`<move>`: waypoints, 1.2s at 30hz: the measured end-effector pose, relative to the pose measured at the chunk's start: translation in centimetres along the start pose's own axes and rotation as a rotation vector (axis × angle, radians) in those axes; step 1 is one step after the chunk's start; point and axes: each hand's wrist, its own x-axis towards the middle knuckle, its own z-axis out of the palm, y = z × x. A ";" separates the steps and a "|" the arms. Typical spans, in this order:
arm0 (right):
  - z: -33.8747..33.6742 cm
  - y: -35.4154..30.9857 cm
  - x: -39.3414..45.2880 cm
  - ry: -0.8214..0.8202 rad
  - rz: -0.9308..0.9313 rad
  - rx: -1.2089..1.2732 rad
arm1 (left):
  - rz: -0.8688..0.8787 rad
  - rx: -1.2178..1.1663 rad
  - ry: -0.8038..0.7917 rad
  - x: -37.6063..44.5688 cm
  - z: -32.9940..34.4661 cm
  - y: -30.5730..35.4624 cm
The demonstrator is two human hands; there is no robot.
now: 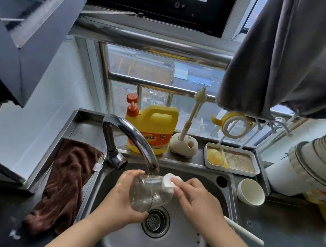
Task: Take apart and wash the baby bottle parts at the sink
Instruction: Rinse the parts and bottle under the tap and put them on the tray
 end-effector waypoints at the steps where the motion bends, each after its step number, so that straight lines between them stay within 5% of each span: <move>1: 0.0 0.7 0.2 -0.029 0.064 0.022 | -0.013 -0.004 -0.014 -0.1 -0.1 -0.1; 7: 0.9 -0.5 0.3 -0.103 0.066 0.934 | -0.214 -0.192 -0.142 -0.2 -0.4 -0.3; 11: 1.3 -1.2 0.2 -0.096 0.042 1.049 | -0.247 -0.048 -0.269 0.1 -1.1 0.3; 17: 1.1 -2.5 0.3 -0.083 -0.040 0.843 | -0.214 0.172 -0.313 1.6 -0.9 2.4; 23: 0.7 -0.7 -0.5 0.058 -0.171 -0.084 | -0.393 -0.088 -0.113 1.2 -1.2 0.7; 29: 1.6 -2.7 0.7 0.342 -0.314 -0.070 | -0.398 -0.181 -0.131 0.7 0.0 1.3; 36: 1.1 -0.6 -0.1 0.191 -0.209 0.013 | -0.488 -0.483 -0.140 0.3 -1.2 1.3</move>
